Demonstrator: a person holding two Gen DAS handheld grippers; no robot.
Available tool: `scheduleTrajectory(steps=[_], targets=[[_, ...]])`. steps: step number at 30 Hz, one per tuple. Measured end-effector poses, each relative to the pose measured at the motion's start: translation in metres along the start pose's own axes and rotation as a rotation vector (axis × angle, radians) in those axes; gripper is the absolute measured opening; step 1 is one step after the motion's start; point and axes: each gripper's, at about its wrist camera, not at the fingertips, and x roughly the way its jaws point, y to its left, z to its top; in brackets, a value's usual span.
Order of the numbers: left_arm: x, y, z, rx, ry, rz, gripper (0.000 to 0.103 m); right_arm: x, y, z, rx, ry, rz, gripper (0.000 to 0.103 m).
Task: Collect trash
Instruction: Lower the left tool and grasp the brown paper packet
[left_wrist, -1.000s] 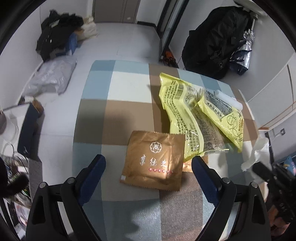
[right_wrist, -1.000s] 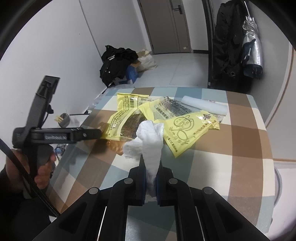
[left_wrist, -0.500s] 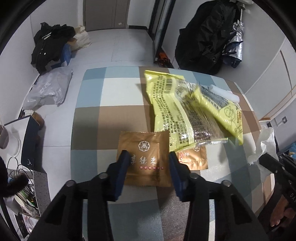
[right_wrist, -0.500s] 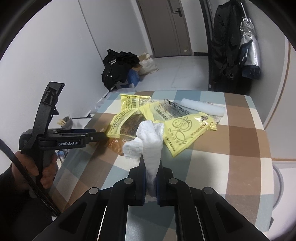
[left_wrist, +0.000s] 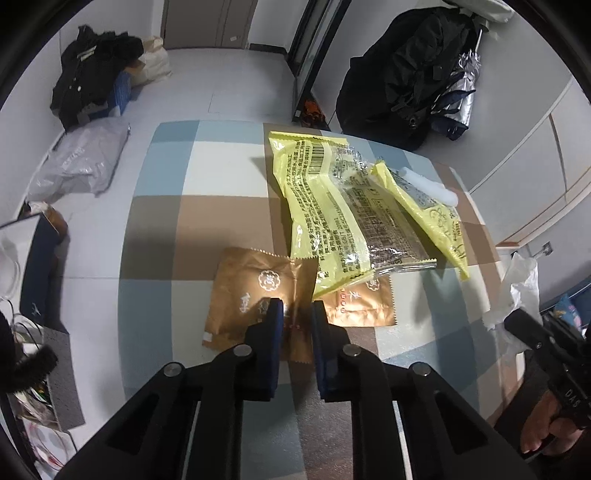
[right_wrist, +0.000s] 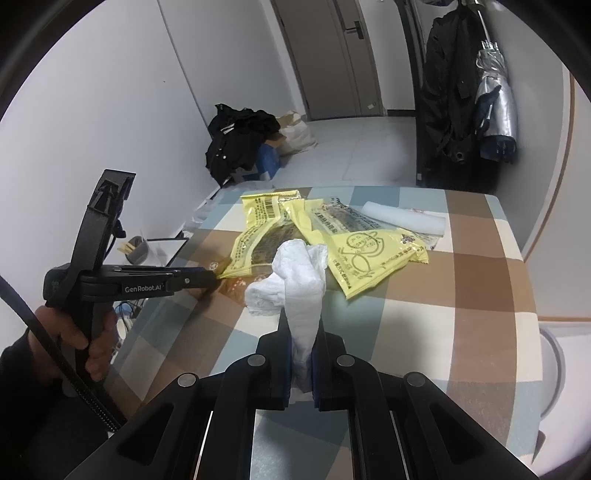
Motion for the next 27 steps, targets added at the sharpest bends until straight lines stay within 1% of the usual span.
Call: scheduleTrajectory(steps=[1,3,5,7,12,14,16,17,18,19,20,21,22,25,26,27], targets=[[0.000,0.000,0.000,-0.003,0.002,-0.003,0.009,-0.001,0.001,0.000,-0.001,-0.001,0.000,0.007],[0.000,-0.001,-0.001,-0.001,0.008,0.004,0.005,-0.002,0.001,-0.001,-0.002,-0.004,0.000,0.007],[-0.001,0.000,-0.003,-0.006,0.011,0.011,0.004,-0.004,0.001,-0.001,0.000,-0.007,0.002,0.007],[-0.003,0.001,-0.005,-0.014,0.010,-0.005,0.002,-0.007,0.001,-0.001,0.000,-0.012,0.003,0.007],[-0.012,-0.008,-0.007,0.008,-0.015,-0.046,0.002,-0.013,0.000,-0.001,0.006,-0.026,0.015,0.007],[-0.018,-0.012,-0.005,0.022,-0.034,-0.045,0.002,-0.014,0.000,-0.002,0.005,-0.031,0.019,0.007],[-0.025,-0.010,-0.003,0.010,-0.048,-0.031,0.003,-0.016,-0.002,-0.002,0.010,-0.038,0.026,0.007],[-0.026,-0.008,-0.002,0.003,-0.049,-0.019,0.009,-0.016,-0.003,-0.003,0.015,-0.040,0.030,0.007],[-0.027,-0.005,-0.002,-0.002,-0.049,0.002,0.021,-0.016,-0.004,-0.003,0.022,-0.042,0.034,0.007],[-0.025,-0.002,-0.002,-0.005,-0.047,0.044,0.029,-0.016,-0.006,-0.003,0.026,-0.042,0.036,0.007],[-0.023,0.000,-0.003,-0.009,-0.043,0.080,0.046,-0.016,-0.007,-0.004,0.032,-0.042,0.039,0.007],[-0.020,0.003,-0.002,-0.018,-0.041,0.104,0.054,-0.015,-0.008,-0.004,0.035,-0.042,0.042,0.007],[-0.017,0.006,-0.002,-0.031,-0.037,0.117,0.054,-0.015,-0.009,-0.004,0.038,-0.042,0.046,0.007],[-0.003,0.013,0.002,-0.051,0.014,0.164,0.055,-0.016,-0.012,-0.003,0.042,-0.049,0.059,0.007],[-0.001,0.012,0.003,-0.037,0.002,0.183,0.057,-0.016,-0.012,-0.004,0.042,-0.051,0.062,0.007],[0.000,0.010,0.005,-0.025,-0.007,0.204,0.062,-0.016,-0.013,-0.003,0.043,-0.054,0.068,0.007]])
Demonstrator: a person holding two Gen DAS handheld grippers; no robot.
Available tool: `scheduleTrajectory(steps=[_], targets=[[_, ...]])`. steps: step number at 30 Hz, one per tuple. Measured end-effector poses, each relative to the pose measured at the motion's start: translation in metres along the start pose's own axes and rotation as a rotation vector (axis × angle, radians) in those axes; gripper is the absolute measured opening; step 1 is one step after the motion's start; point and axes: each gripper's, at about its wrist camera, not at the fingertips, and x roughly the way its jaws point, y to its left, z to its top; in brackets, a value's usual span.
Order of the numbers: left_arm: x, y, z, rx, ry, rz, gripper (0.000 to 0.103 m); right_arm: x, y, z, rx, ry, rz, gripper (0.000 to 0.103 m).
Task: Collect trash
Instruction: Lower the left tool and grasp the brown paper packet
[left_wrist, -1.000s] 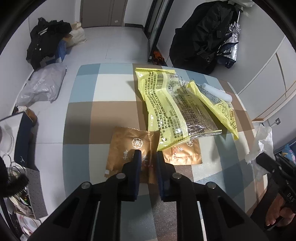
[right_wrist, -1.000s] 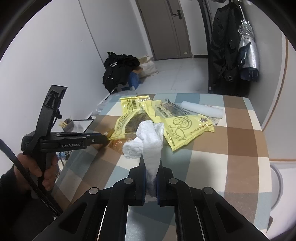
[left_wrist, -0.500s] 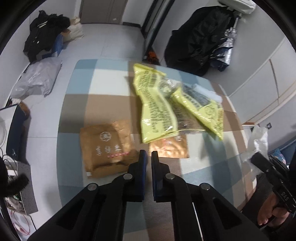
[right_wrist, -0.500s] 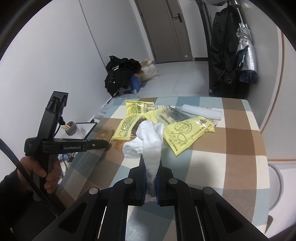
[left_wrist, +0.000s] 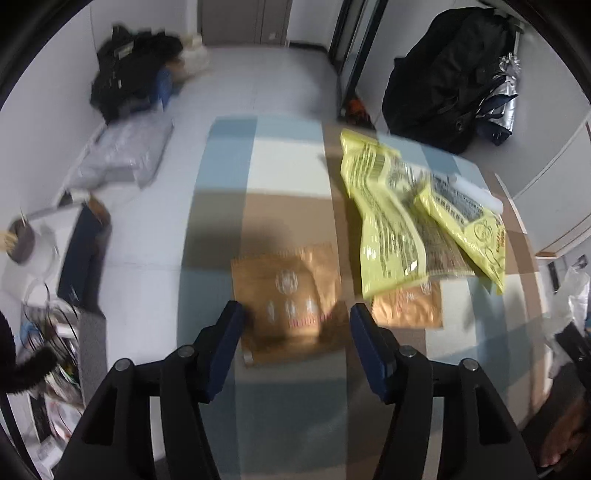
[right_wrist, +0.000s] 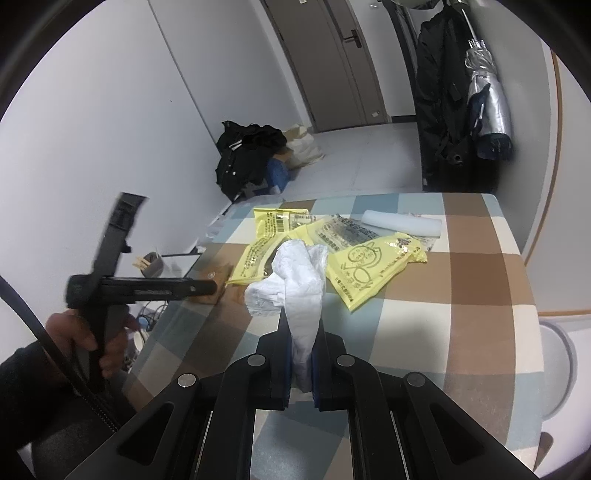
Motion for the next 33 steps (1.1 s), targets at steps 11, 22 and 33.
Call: scheduleTrajectory(steps=[11,22,33], targets=[[0.010,-0.011,0.003,0.080,0.047,0.120,0.065,0.003,-0.004,0.001,0.017,0.000,0.044,0.007],[0.006,-0.021,0.002,0.067,0.079,0.130,0.050,-0.003,0.002,0.004,0.012,-0.025,0.082,0.007],[-0.001,-0.023,0.004,0.050,0.071,0.133,0.017,-0.011,-0.002,0.004,0.035,-0.046,0.091,0.007]])
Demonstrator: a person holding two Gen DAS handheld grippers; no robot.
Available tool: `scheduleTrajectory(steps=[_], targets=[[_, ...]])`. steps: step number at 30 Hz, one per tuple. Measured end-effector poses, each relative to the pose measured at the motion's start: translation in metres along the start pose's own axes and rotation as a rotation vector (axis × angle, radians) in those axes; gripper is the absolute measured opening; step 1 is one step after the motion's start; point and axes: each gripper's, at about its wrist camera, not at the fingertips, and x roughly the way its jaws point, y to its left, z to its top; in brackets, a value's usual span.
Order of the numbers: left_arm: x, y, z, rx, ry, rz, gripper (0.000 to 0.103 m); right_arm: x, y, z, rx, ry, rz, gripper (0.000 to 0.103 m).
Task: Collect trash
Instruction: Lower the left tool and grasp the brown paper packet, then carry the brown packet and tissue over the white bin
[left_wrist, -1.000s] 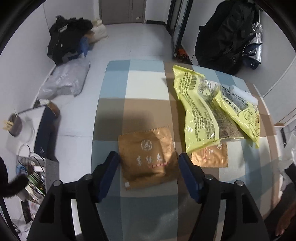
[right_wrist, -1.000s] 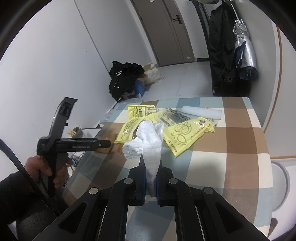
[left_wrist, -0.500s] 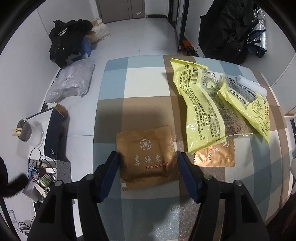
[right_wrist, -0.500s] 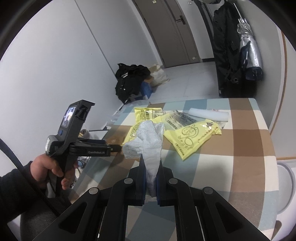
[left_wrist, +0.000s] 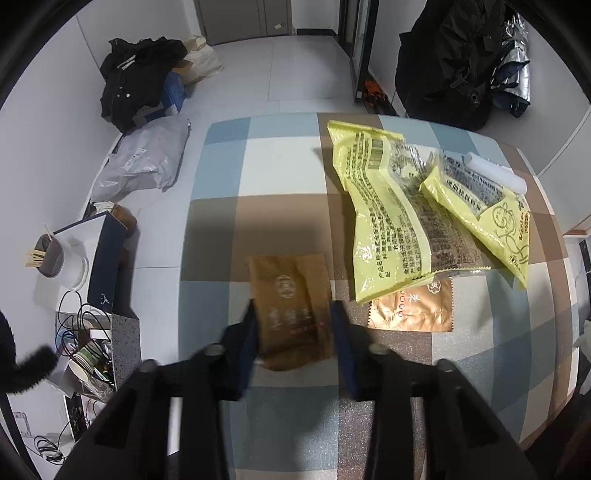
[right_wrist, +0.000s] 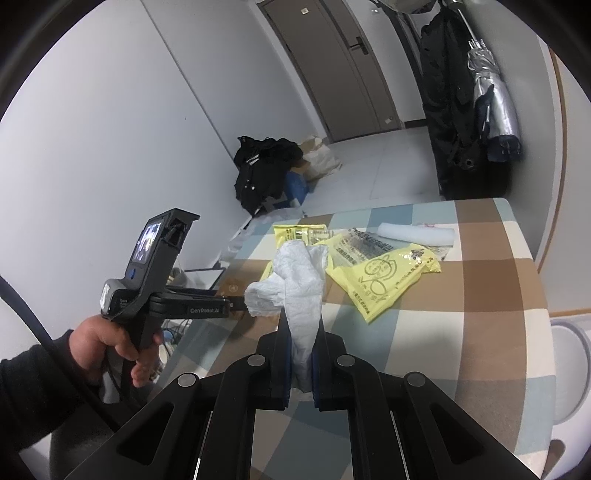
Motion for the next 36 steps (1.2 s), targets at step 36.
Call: scheduleTrajectory(steps=[36], targets=[[-0.136,-0.068,-0.011,0.064,-0.309,-0.274,0.004,-0.095,0.006,0.032,-0.054,-0.150,-0.060,0.007]])
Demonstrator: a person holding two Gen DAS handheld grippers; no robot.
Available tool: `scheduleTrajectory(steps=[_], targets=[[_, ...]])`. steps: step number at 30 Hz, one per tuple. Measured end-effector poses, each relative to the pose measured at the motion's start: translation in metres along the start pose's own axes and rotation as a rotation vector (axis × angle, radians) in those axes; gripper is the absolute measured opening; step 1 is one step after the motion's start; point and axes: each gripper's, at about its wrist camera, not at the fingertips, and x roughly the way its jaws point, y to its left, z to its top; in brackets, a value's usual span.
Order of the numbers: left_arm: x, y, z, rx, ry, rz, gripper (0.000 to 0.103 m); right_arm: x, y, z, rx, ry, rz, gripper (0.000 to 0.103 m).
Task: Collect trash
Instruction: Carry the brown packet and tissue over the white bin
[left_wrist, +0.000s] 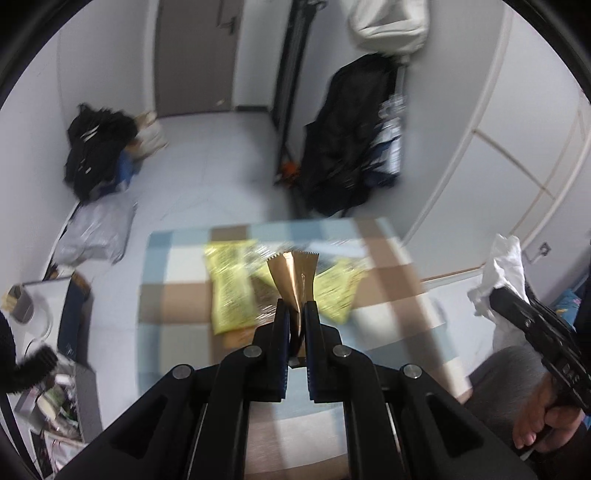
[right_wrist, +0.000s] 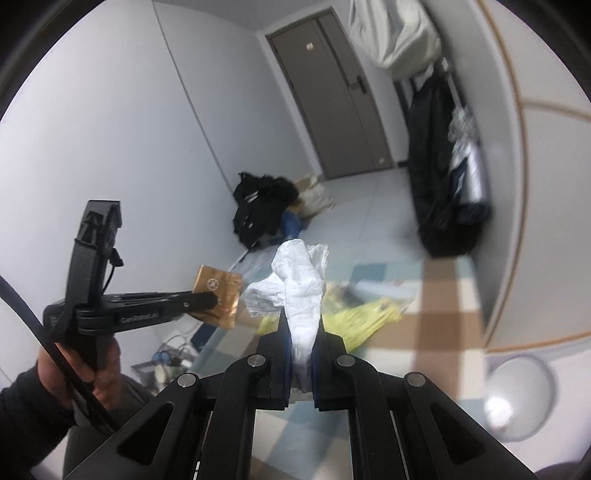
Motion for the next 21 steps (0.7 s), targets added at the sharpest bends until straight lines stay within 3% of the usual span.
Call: scheduleTrajectory(steps=[10,21], targets=[[-0.004,-0.088,0.034,0.133,-0.052,-0.168,0.004,-0.079,-0.048,0.046,0.007,-0.132,-0.141,0.007],[0.041,-0.177,0.054,0.236,0.012,-0.338,0.004,-0.133,-0.123,0.048,0.079,-0.156,-0.307,0.007]])
